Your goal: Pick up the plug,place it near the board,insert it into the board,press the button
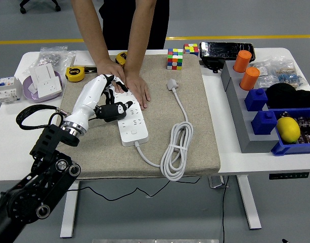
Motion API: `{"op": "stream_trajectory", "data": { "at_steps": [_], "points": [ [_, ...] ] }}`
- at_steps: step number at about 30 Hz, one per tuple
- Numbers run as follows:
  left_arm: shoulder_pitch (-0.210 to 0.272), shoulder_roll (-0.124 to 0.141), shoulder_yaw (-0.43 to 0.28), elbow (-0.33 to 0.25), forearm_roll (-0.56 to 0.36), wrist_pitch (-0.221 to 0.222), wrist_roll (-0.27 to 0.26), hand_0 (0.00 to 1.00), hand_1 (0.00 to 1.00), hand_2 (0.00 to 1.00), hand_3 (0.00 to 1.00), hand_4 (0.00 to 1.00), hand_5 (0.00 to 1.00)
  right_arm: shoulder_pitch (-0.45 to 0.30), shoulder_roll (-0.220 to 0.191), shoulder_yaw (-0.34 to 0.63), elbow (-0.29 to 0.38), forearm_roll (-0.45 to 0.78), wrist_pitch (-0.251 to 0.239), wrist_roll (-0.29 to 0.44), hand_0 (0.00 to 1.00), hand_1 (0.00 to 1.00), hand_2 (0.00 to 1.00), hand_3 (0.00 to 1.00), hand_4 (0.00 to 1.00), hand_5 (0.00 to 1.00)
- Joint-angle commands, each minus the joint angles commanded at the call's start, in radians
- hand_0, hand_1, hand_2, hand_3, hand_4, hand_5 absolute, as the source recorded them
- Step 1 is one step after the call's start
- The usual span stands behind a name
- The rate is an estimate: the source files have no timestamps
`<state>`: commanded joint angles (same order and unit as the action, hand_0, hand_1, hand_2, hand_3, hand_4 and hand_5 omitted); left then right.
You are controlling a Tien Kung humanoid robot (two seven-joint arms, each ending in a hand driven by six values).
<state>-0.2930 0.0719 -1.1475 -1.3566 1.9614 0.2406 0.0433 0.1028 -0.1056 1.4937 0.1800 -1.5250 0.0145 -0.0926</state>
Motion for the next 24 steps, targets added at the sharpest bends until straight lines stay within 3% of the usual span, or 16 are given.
{"op": "stream_trajectory", "data": {
  "at_steps": [3, 4, 9, 10, 21, 22, 24],
  "points": [
    [-0.015, -0.008, -0.008, 0.034, 0.014, -0.022, 0.019, 0.635, 0.705, 0.616, 0.569, 0.908, 0.200, 0.000, 0.000, -0.001, 0.000, 0.000, 0.000, 0.000, 0.840, 0.752, 0.739, 0.772, 0.998, 0.876],
    [-0.020, -0.011, -0.010, 0.048, 0.020, -0.034, 0.026, 0.892, 0.941, 0.890, 0.850, 0.998, 0.344, 0.000, 0.000, -0.002, 0.000, 0.000, 0.000, -0.001, 0.839, 0.752, 0.740, 0.773, 0.998, 0.877],
    [-0.039, -0.023, -0.016, 0.112, 0.053, -0.091, 0.061, 0.892, 0.941, 0.890, 0.850, 0.998, 0.344, 0.001, 0.000, -0.004, 0.000, 0.000, 0.000, -0.001, 0.839, 0.752, 0.740, 0.773, 0.998, 0.877],
    [-0.041, -0.025, -0.016, 0.119, 0.054, -0.098, 0.064, 0.998, 0.998, 0.998, 0.952, 0.998, 0.401, 0.000, 0.000, -0.004, 0.000, 0.001, 0.000, -0.001, 0.840, 0.752, 0.740, 0.773, 0.998, 0.875],
    [-0.067, -0.040, -0.007, 0.226, 0.129, -0.115, 0.078, 0.998, 0.998, 0.991, 0.954, 0.998, 0.400, 0.001, -0.001, -0.004, 0.000, -0.001, 0.001, -0.001, 0.840, 0.752, 0.740, 0.772, 0.998, 0.872],
    [-0.073, -0.042, -0.005, 0.241, 0.134, -0.116, 0.078, 0.998, 0.998, 0.944, 0.930, 0.998, 0.379, 0.001, -0.001, -0.004, 0.000, -0.001, 0.001, -0.001, 0.840, 0.752, 0.740, 0.772, 0.998, 0.872],
    [-0.083, -0.048, -0.001, 0.274, 0.144, -0.112, 0.077, 0.998, 0.998, 0.944, 0.930, 0.998, 0.379, 0.002, -0.002, -0.005, 0.000, 0.000, 0.001, 0.000, 0.840, 0.752, 0.740, 0.772, 0.998, 0.872]
  ]
}}
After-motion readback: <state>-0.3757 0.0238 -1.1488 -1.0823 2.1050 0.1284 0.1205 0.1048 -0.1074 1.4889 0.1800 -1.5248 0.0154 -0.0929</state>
